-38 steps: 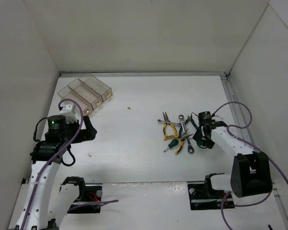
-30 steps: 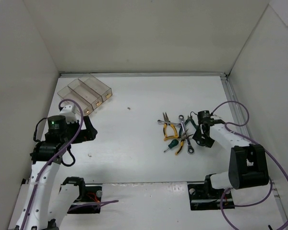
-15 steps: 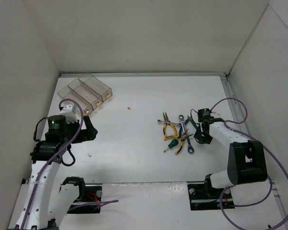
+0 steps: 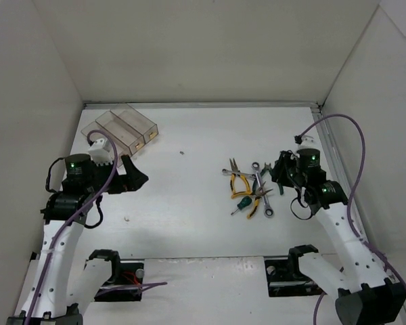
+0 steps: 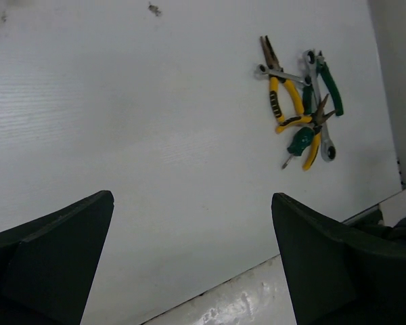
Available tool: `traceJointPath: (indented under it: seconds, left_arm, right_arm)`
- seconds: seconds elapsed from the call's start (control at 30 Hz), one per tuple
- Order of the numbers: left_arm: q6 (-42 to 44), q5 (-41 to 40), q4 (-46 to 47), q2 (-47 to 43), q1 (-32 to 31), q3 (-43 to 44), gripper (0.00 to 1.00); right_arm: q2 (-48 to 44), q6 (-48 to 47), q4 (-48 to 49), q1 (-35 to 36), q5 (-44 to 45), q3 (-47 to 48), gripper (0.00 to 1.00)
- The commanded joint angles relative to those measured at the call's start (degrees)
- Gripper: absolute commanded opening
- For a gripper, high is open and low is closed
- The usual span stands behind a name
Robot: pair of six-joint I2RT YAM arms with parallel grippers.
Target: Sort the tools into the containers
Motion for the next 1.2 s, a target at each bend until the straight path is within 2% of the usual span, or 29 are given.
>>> traceJointPath:
  seconds: [0.0,0.1,0.2,0.3,0.47,0.67,0.8,1.17]
  left_arm:
    - [-6.2,9.5,9.6,1.5,-0.8,2.7,1.0]
    - [-13.0,13.6,19.1,3.2,-2.9,2.2,0.99]
    - [-19.2,12.5,25.9,4.9,-7.1,2.3,0.97]
    - [-22.9,6.1,30.9,7.3,-13.0,3.1,0.94]
    - [-25.5,-1.5,34.0,14.2,-23.6,7.7,0.84]
    - [-28.8,-11.2,37.2,20.1,-32.1,10.1,0.81]
    - [-31.5,-17.1,38.1,22.3,-34.6,10.1,0.8]
    - [-35.5,-19.5,43.2,29.7,-39.4,13.0,0.78]
  right_arm:
    - [-0.6,-6.2,2.2,2.5,-11.2,5.7,0.0]
    - [0.7,-7.6,5.1,4.5,-16.5,8.2,0.0]
    - [2.7,-8.5,8.5,7.4,-20.4,10.2,0.0]
    - [5.4,-8.8,11.3,11.2,-23.8,12.0,0.0]
    - [10.6,-9.6,12.4,17.3,-22.6,16.0,0.0]
    - [13.6,-7.5,16.3,20.6,-23.3,17.5,0.0]
    - [14.1,-6.3,17.9,21.7,-23.3,17.5,0.0]
    - [15.4,-5.1,19.7,24.0,-23.3,17.5,0.0]
